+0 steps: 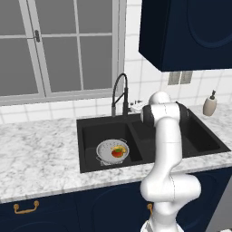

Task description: Put the colander in the sink, put the mango, banana in the colander, and turn on the sink faucet and pour water over the colander.

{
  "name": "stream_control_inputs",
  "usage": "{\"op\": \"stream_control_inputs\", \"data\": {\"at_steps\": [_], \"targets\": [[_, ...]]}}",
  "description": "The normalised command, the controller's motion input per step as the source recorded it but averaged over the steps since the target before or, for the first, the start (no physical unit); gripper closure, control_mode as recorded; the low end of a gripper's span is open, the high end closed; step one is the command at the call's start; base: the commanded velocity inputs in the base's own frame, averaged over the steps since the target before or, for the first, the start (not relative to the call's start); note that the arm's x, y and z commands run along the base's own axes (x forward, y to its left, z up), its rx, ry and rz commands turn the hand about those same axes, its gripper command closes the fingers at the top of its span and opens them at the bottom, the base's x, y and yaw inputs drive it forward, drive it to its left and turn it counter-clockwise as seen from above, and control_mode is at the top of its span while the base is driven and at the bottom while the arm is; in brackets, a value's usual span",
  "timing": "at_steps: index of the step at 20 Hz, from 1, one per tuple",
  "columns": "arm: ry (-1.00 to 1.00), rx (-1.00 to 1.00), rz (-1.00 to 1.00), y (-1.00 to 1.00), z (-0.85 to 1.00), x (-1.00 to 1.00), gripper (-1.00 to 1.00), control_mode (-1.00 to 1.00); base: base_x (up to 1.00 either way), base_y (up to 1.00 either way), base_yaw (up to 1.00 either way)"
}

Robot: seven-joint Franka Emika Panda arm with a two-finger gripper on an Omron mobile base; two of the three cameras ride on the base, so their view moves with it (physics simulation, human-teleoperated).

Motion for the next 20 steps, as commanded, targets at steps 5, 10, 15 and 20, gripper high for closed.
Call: {"op": "stream_control_inputs", "data": {"at_steps": [5, 10, 15, 20], "targets": [[0.00, 0.00, -0.22, -0.49, 0.00, 0.15, 1.00, -1.00, 0.00, 0.00, 0.00], [0.02, 0.12, -0.25, -1.00, 0.00, 0.33, 1.00, -1.00, 0.00, 0.00, 0.00], [0.07, 0.24, -0.14, -1.00, 0.00, 0.38, 1.00, -1.00, 0.00, 0.00, 0.00], [0.10, 0.29, -0.04, -1.00, 0.00, 0.31, 1.00, -1.00, 0.00, 0.00, 0.00]]}}
